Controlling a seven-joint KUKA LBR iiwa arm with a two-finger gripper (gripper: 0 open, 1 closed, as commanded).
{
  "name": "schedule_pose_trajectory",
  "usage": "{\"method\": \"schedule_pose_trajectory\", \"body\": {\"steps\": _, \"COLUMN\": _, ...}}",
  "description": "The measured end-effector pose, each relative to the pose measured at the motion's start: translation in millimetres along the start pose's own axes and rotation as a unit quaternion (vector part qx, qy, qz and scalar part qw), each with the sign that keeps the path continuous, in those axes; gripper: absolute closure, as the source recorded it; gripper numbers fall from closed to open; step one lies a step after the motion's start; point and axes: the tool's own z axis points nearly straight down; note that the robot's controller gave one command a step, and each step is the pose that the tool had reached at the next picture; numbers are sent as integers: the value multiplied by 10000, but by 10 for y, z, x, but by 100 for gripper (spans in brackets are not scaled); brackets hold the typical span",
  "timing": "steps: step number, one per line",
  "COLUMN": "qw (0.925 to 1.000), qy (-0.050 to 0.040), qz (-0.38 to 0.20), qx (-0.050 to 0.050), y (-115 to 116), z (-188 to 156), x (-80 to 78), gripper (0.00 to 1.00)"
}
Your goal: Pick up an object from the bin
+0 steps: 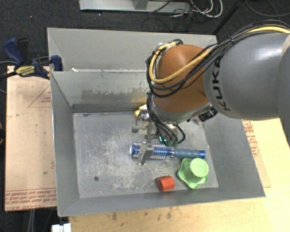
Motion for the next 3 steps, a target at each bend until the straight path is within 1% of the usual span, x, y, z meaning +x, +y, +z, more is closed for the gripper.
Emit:
{"method": "schedule_pose_trajectory", "body": {"steps": 1, "qw": 9998, "qy": -68, "qz": 159, "qx": -36, "y": -716, "z": 1100, "x": -2, "gripper": 0}}
{"method": "schedule_pose_trajectory", "body": {"steps": 2, "qw": 9999, "qy": -46, "qz": 155, "qx": -15, "y": -698, "z": 1066, "x": -20, "gripper": 0}}
{"method": "schedule_pose_trajectory", "body": {"steps": 3, "qw": 9999, "qy": -46, "qz": 162, "qx": -10, "y": -687, "z": 1047, "x": -30, "gripper": 0}}
